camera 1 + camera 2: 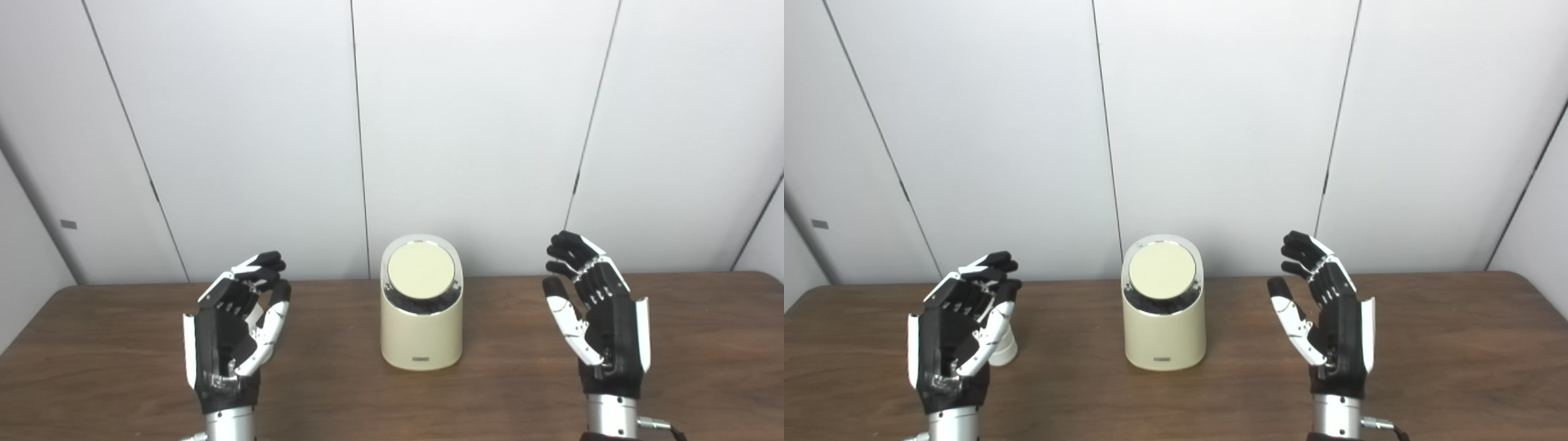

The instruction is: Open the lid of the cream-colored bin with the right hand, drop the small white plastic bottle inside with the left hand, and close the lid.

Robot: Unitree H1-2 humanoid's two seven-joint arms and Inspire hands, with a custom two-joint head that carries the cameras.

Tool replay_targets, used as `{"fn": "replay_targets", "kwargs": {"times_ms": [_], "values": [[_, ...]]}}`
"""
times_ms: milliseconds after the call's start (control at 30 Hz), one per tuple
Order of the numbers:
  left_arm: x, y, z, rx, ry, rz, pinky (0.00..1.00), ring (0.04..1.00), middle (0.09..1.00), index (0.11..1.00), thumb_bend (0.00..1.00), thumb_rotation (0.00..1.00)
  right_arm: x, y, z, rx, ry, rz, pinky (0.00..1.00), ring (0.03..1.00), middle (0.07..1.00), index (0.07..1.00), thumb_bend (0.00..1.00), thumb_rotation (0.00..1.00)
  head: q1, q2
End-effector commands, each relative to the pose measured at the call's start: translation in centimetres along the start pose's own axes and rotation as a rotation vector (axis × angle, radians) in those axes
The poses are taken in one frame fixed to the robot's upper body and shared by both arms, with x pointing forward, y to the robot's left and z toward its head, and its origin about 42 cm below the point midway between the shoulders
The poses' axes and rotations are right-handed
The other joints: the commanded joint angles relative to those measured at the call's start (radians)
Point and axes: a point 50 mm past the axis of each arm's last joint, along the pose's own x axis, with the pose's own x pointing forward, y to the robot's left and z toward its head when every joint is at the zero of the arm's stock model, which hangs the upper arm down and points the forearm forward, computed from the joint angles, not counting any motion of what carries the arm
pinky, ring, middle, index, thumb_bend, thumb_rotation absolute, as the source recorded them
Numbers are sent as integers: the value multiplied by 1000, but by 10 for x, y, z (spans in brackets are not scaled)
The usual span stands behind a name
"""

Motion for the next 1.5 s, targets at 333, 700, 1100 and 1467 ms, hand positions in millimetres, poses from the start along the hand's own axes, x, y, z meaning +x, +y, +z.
{"fn": "replay_targets", "kwargs": {"times_ms": [333, 700, 1100, 1467], "values": [[13, -8, 13, -16, -75, -15, 570, 669, 682, 498, 479, 75, 14, 6, 14, 18, -78, 10, 663, 731, 745, 723, 292, 419, -1, 1], [13, -5, 9, 1, -68, -16, 566, 666, 676, 498, 479, 75, 14, 6, 14, 14, -53, 12, 667, 734, 748, 725, 282, 393, -2, 1], [15, -9, 4, 2, -62, -23, 563, 665, 673, 498, 480, 76, 31, 16, 28, -388, 13, 161, 644, 760, 793, 793, 513, 499, 4, -7], [14, -13, 4, -8, -61, -23, 568, 670, 681, 498, 479, 74, 90, 42, 38, -521, 72, 217, 677, 816, 886, 922, 803, 492, 13, -5]]}}
